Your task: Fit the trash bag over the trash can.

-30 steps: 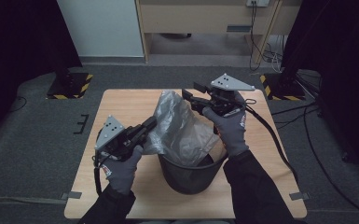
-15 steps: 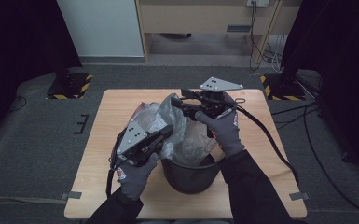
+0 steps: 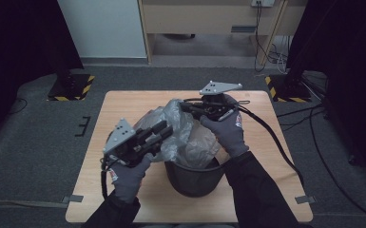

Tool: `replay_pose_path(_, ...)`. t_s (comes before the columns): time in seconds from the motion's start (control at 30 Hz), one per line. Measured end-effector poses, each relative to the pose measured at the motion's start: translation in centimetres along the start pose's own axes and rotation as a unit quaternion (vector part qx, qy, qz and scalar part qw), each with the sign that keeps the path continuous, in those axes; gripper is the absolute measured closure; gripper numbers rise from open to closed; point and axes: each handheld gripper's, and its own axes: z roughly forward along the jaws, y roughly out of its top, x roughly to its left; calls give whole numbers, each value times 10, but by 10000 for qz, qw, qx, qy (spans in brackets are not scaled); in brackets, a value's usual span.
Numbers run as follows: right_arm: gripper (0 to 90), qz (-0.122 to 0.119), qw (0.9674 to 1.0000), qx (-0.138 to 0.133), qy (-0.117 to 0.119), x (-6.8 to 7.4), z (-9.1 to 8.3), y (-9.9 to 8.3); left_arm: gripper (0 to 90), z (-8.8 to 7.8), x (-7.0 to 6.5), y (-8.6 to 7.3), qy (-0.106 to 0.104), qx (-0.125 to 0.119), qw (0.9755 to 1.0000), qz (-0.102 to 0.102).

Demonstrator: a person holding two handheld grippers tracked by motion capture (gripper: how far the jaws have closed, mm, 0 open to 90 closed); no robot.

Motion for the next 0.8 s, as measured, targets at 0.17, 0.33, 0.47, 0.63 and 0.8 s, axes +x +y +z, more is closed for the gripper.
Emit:
replay_pose_path(0.17,900,11,9994,155,-297,-6,-6,0,542,-22,19,9,439,-192,9985,-270)
replay_pose_path(0.33,900,116,9970,468,-602,-16,-5,-9,482,-25,34,1,628,-1,9966,-532)
replay_pose_path(0.47,900,193,9947,730,-698,-23,-2,-18,460,-17,38,-9,543,145,9959,-707)
replay_pose_path(0.63,900,205,9913,1097,-697,-23,3,-22,468,-7,37,-19,435,222,9947,-907)
replay_pose_path(0.8,894,187,9917,1065,-699,-24,5,-22,557,-6,36,-21,328,144,9949,-940)
